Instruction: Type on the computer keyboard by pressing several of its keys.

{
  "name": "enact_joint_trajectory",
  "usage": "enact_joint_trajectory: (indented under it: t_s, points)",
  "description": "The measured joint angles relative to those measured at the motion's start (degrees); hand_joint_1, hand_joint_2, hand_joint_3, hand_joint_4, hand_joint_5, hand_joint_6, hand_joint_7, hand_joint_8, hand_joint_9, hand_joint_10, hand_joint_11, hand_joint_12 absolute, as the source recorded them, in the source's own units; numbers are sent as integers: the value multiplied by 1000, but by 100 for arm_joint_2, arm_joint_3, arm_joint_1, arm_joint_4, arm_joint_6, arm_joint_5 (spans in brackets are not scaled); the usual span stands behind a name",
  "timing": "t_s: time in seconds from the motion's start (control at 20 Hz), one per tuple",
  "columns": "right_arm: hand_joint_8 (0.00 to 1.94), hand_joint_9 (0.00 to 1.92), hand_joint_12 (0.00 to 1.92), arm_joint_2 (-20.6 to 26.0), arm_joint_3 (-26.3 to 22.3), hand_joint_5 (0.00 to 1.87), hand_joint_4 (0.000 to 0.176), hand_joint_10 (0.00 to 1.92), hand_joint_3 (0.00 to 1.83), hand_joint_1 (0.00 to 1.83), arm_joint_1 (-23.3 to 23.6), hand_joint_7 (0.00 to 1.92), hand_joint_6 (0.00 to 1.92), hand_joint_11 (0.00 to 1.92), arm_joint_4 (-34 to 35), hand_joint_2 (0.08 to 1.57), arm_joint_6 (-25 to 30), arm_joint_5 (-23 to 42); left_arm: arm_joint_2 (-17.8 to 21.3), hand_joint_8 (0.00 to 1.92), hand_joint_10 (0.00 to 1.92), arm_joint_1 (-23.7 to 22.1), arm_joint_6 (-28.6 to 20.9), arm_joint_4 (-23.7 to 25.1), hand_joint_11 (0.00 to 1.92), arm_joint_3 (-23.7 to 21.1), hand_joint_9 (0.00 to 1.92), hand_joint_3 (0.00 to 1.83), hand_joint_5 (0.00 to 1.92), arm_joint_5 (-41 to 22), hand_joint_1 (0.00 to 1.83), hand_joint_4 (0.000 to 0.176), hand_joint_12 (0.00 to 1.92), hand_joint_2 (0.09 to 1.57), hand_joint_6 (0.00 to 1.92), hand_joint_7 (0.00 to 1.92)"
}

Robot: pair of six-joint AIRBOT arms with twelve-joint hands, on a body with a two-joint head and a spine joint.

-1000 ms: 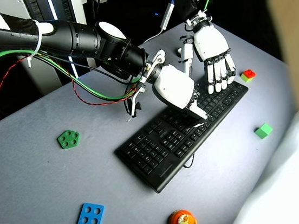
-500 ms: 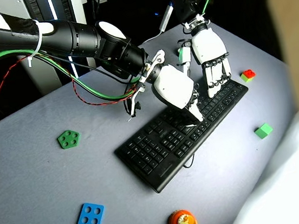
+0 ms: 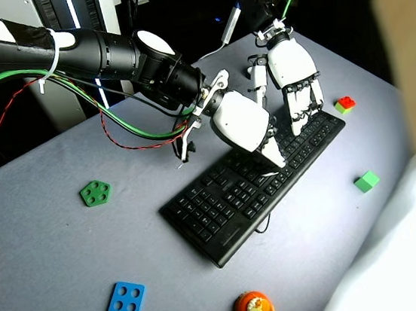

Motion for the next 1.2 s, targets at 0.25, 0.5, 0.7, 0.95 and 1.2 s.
enact_joint_trajectory:
  t_s: [0.25, 0.5, 0.7, 0.95, 1.2]
  points:
    - [75, 650, 1644, 0, 0, 724, 0, 781, 2, 115, -55, 876, 47, 112, -223, 1166, 140, -28, 2, 0, 20, -2, -2, 2, 127, 0, 672, 0, 462, -20, 151, 24, 1138, 1292, 0, 683]
    - [38, 694, 1681, -11, 0, 576, 0, 953, 1, 133, -76, 881, 1, 324, -256, 1168, 144, -46, 0, 0, 22, -2, -7, -2, 290, 7, 763, 3, 290, 0, 100, 76, 1161, 1308, 16, 610]
    - [9, 673, 1701, -20, 0, 519, 0, 958, 1, 130, -79, 824, 0, 360, -249, 1168, 142, -48, 39, 0, 0, -66, -26, -24, 231, 7, 674, 0, 364, 98, 120, 61, 1193, 1303, 21, 546]
    - [0, 507, 1694, -24, 0, 579, 0, 879, 3, 105, -105, 724, 25, 317, -254, 1175, 144, -52, 205, 0, 0, -310, 109, -52, 119, 17, 585, 0, 387, 313, 173, 56, 1198, 1291, 11, 518]
    - [2, 435, 1708, -24, 0, 663, 0, 798, 1, 98, -111, 716, 57, 183, -247, 1172, 144, -42, 299, 0, 0, -529, 772, -293, 62, 4, 530, 0, 376, 378, 238, 66, 1167, 1266, 1, 472]
